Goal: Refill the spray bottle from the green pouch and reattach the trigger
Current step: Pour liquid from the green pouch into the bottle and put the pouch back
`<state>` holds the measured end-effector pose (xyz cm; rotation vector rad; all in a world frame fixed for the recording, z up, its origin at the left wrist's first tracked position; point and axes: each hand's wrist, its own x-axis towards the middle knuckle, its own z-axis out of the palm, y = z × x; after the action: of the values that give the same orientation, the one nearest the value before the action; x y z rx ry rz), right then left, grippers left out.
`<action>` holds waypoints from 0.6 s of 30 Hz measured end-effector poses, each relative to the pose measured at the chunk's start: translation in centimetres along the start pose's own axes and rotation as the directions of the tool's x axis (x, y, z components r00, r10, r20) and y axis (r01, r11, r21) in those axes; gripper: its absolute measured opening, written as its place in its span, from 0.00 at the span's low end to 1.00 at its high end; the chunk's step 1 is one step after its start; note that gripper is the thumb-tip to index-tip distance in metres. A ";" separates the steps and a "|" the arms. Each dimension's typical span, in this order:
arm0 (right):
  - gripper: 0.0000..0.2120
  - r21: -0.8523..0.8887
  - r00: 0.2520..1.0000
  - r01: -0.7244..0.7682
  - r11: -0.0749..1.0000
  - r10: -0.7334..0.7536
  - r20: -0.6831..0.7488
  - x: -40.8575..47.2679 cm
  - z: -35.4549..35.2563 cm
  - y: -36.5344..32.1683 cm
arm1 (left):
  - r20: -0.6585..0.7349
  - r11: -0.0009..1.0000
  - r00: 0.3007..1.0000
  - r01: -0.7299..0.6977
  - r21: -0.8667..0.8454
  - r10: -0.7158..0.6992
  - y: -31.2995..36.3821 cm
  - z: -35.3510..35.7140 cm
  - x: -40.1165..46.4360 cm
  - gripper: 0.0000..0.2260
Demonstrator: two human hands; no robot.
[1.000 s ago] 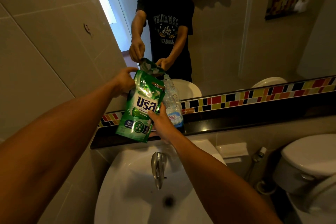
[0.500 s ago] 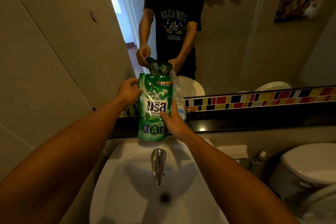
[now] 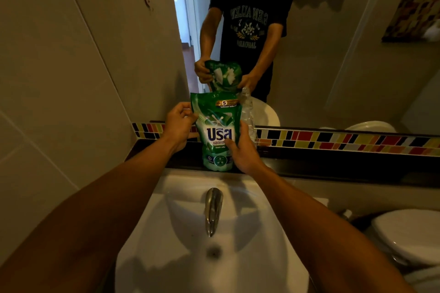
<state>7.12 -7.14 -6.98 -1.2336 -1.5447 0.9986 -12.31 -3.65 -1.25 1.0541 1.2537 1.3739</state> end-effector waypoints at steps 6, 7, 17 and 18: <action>0.27 0.025 1.000 -0.013 1.000 0.013 -0.007 1.1 4.1 -1.3 | -0.089 0.999 0.995 -0.037 -0.028 0.035 0.2 -3.2 -0.5 0.11; 0.27 0.041 1.000 -0.015 0.999 0.016 -0.003 1.3 5.0 -1.6 | -0.108 0.999 0.993 -0.046 -0.030 0.042 0.2 -3.9 -0.6 0.11; 0.30 0.064 0.998 0.019 0.998 -0.023 0.065 4.2 14.4 -2.5 | -0.285 0.998 0.957 -0.058 0.020 0.061 -0.6 -12.3 0.3 0.11; 0.30 0.063 0.997 0.018 0.998 -0.023 0.077 4.5 15.2 -2.5 | -0.289 0.997 0.955 -0.067 0.032 0.074 -0.9 -13.2 0.5 0.11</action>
<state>-8.58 -4.03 -8.12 -1.1454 -1.5706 1.0846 -25.27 -5.33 -3.47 0.9430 1.4574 1.6167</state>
